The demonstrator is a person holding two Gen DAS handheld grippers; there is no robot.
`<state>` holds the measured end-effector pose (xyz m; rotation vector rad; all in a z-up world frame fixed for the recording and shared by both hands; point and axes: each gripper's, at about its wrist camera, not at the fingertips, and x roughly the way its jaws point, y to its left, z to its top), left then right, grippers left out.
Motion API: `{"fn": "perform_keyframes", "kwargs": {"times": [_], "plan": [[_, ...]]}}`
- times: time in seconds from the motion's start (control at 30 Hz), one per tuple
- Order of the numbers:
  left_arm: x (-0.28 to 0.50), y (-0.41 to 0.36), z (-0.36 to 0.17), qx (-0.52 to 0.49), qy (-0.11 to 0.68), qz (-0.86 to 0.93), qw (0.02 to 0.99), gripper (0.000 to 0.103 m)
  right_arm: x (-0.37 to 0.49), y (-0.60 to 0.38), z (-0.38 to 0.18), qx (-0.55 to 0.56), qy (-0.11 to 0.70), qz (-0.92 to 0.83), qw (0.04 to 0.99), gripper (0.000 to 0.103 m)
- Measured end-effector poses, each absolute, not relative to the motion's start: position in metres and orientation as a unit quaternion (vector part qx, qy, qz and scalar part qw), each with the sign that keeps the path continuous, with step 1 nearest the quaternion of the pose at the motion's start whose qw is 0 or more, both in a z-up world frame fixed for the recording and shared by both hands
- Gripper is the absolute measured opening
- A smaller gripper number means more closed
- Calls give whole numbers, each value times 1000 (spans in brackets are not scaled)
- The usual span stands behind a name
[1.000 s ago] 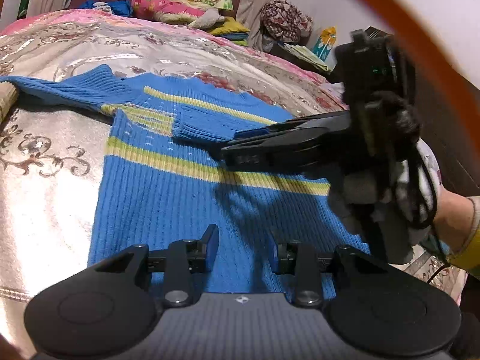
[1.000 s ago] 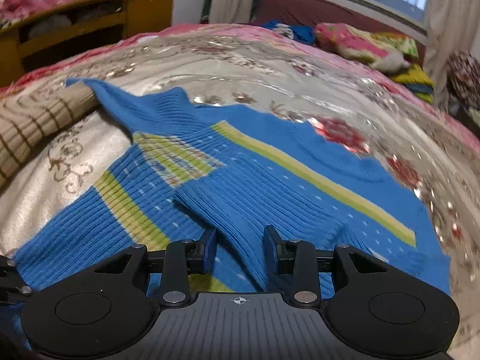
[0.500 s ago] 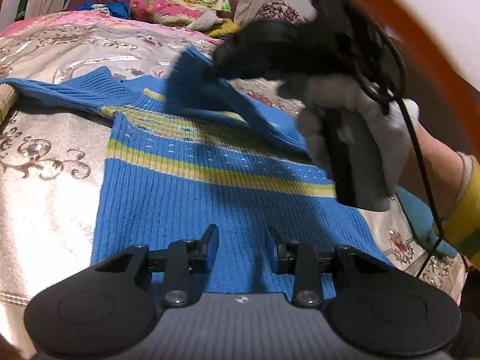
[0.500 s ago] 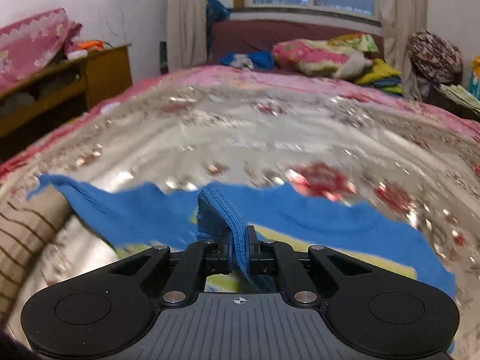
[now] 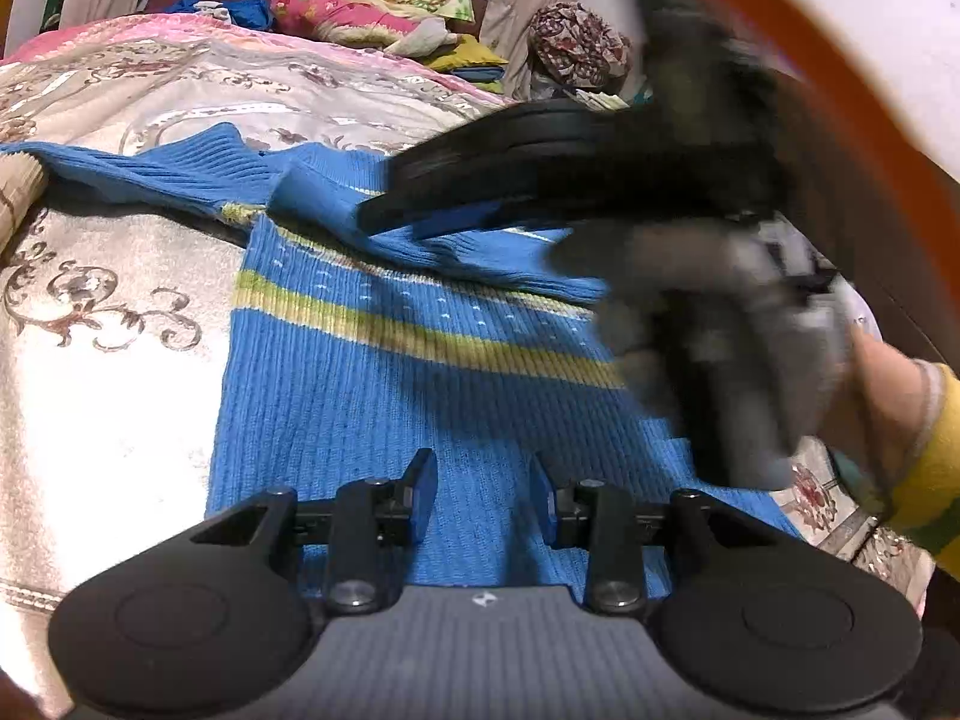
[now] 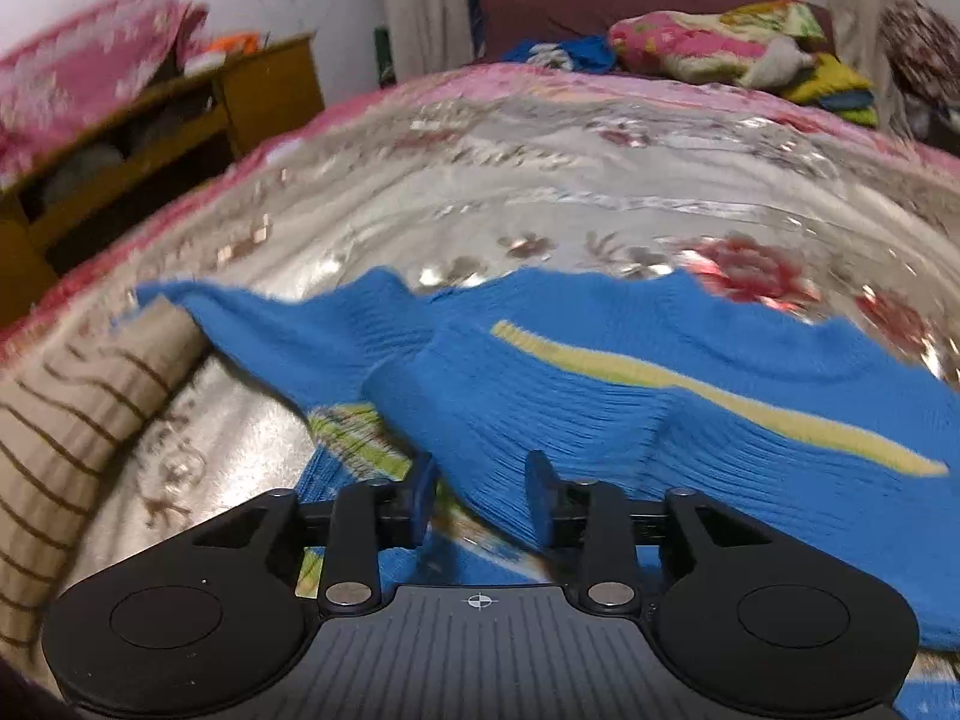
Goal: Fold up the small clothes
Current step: 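Carry the held sleeve across the sweater body with the right gripper, then open the right gripper to lay the sleeve on the body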
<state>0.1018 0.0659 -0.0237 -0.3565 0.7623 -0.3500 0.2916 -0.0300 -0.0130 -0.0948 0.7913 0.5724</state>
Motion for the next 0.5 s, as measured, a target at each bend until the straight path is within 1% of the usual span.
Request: {"fn": "perform_keyframes", "kwargs": {"times": [0.1, 0.2, 0.33, 0.4, 0.5], "plan": [[102, 65, -25, -172, 368, -168, 898, 39, 292, -70, -2, -12, 367, 259, 893, 33], [104, 61, -21, -167, 359, -165, 904, 39, 293, -114, -2, 3, 348, 210, 914, 33], [111, 61, -14, -156, 336, -148, 917, 39, 308, -165, -19, 18, 354, 119, 927, 33], [118, 64, -13, -159, 336, -133, 919, 39, 318, -182, -32, 19, 374, 77, 924, 32], [129, 72, -10, -153, 327, -102, 927, 39, 314, -194, -29, 47, 367, 88, 925, 32]]}}
